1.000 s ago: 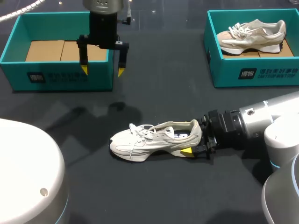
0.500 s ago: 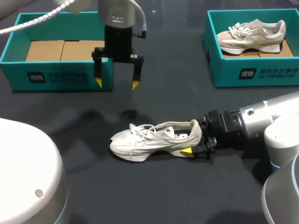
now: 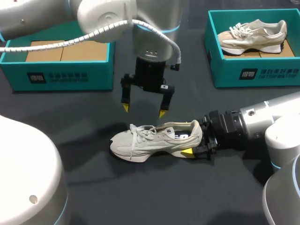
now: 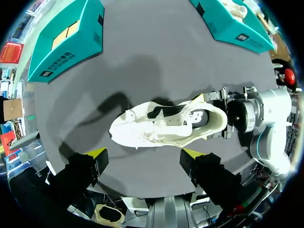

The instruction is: Take the shoe out of the shoebox, open the shoe tongue, remove and reinsert the insole, then place the shoe into the shoebox

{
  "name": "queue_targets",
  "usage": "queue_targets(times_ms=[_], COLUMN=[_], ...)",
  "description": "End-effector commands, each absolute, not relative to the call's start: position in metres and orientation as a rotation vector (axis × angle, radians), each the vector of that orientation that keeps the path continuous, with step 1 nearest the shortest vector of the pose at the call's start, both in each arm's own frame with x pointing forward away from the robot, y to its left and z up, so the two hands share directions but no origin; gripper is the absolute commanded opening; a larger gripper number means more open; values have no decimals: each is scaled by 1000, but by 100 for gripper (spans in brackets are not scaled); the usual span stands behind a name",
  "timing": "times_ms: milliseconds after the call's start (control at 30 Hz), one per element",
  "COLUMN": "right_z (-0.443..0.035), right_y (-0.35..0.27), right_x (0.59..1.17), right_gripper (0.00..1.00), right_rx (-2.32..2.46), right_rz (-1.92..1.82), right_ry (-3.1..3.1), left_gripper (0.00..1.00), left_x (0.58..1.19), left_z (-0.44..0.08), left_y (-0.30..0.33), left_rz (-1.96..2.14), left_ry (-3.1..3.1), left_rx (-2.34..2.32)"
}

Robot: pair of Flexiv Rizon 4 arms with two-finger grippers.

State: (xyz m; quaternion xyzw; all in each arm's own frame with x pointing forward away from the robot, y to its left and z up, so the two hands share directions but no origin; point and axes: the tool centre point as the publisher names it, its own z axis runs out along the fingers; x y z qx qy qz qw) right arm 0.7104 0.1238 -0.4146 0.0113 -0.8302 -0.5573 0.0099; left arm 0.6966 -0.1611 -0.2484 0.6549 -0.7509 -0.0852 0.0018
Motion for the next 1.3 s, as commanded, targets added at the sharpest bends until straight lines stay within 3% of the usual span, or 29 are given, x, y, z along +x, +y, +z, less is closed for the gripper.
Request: queue_targets(times_ms=[33, 1300], right_z=[-417, -417], right_y=[126, 126], right_x=[710, 710], right_gripper=[0, 0], right_rx=[33, 33], right_rz=[-1737, -1737], right_ry=[-2595, -2595], left_gripper=[100, 100], left_x=[697, 702], left_z=[-250, -330], left_y=[-173, -221], left_rz=[-300, -474], left_ry=[-2367, -2302], left_rx=[2063, 2126])
